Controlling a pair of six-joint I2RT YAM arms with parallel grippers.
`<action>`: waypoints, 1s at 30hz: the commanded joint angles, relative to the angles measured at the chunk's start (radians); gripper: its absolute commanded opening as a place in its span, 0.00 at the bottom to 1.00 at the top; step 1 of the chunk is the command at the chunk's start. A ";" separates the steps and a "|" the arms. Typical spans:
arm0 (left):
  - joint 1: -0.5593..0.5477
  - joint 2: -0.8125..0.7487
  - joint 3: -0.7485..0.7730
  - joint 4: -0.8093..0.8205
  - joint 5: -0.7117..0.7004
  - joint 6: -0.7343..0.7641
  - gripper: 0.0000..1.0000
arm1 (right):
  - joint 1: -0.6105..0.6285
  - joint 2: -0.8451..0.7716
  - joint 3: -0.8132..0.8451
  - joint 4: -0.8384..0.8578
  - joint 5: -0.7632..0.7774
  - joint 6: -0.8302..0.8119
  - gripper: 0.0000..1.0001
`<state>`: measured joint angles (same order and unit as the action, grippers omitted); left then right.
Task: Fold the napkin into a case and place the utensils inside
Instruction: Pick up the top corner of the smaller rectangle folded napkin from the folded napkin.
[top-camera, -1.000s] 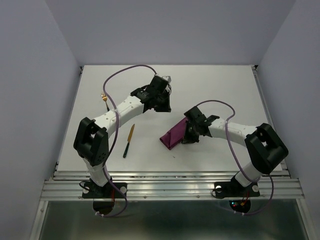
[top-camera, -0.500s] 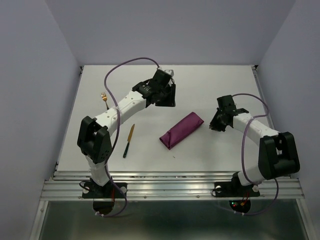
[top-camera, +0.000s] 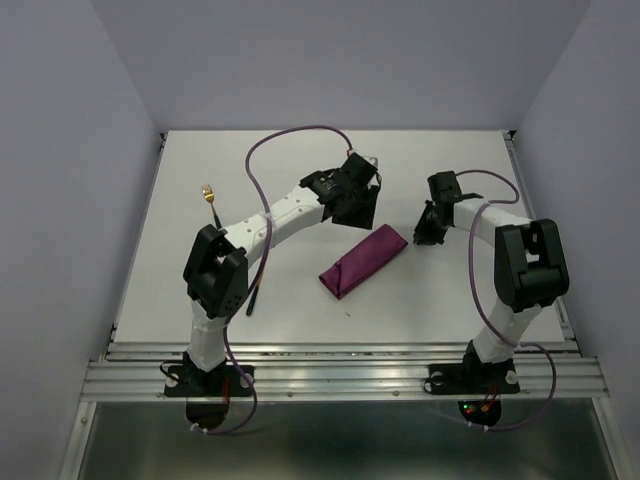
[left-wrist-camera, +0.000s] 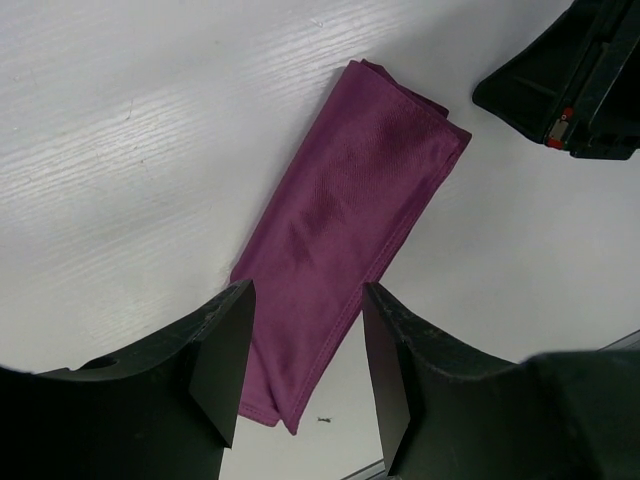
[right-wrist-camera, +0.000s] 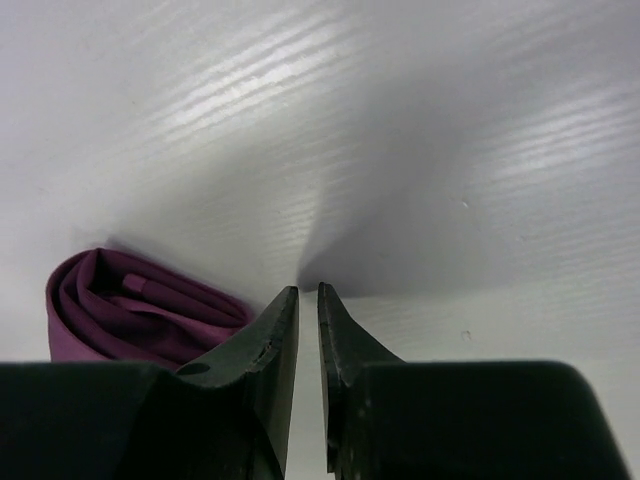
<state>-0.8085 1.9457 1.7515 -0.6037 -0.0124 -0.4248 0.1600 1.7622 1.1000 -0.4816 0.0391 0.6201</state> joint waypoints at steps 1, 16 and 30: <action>0.002 -0.024 0.055 0.001 -0.017 -0.005 0.58 | -0.002 0.045 0.060 0.063 -0.068 -0.023 0.19; -0.040 -0.100 -0.055 0.091 -0.098 -0.042 0.63 | 0.059 -0.024 -0.117 0.179 -0.216 0.001 0.18; -0.148 -0.090 -0.098 0.162 -0.239 0.030 0.72 | 0.046 -0.187 -0.140 0.048 0.019 0.012 0.27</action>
<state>-0.9184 1.9007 1.6161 -0.4614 -0.1699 -0.4408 0.2226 1.6382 0.9394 -0.3836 -0.0685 0.6323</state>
